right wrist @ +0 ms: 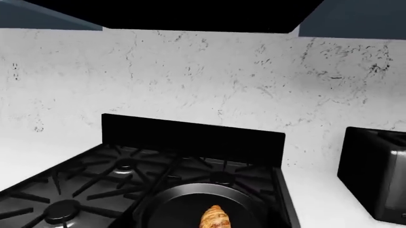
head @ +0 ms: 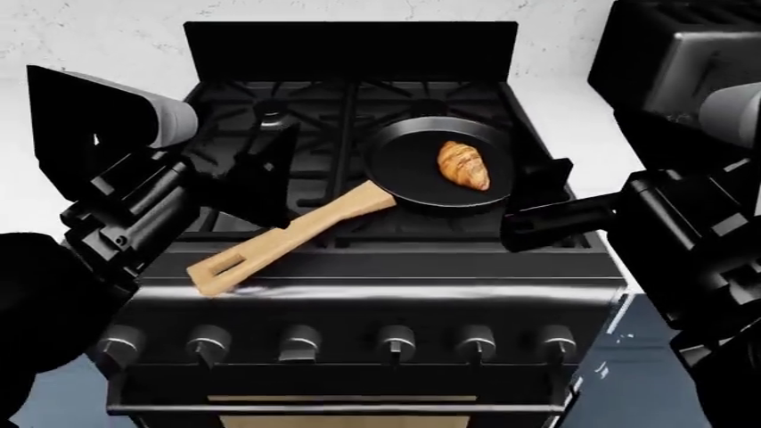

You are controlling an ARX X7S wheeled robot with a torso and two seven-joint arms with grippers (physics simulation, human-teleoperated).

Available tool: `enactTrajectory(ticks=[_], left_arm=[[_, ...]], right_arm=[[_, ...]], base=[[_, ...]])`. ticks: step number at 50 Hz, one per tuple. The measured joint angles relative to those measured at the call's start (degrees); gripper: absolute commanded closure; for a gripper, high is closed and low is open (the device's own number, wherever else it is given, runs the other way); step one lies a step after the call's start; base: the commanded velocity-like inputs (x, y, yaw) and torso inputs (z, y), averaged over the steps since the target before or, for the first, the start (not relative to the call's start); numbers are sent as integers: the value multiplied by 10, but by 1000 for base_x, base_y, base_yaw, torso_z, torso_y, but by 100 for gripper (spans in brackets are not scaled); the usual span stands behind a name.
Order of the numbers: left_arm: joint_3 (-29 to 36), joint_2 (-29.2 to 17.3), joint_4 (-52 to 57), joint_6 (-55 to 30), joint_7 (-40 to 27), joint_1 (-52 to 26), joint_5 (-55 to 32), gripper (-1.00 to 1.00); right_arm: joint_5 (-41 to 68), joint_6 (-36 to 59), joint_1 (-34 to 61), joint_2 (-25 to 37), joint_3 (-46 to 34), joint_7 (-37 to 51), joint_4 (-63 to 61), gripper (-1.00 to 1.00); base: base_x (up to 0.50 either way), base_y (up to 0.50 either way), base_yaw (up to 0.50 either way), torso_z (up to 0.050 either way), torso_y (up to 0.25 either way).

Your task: Pick the croissant and place it on the pan. Then turn on the stove to warm the croissant.

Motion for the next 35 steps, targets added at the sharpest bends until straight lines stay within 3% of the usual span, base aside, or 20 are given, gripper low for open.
enactTrajectory(ticks=[15,27,35], left_arm=[[3,0,-7,8,1,2,-1,-100],[1,4,-4,38,4,20,12,-100],[-3,17,12,107,5,65,62,-100]], right_arm=[[-3,-7,-6,-1,3,-6,2,-100],[-13,-10,-12,-4,3,-12,7,-100],[-46,-25,-35,-3,1,-18,6,-100]], base=[[-488,0,0,0,0],[-9,0,0,0,0],[0,0,0,0,0]])
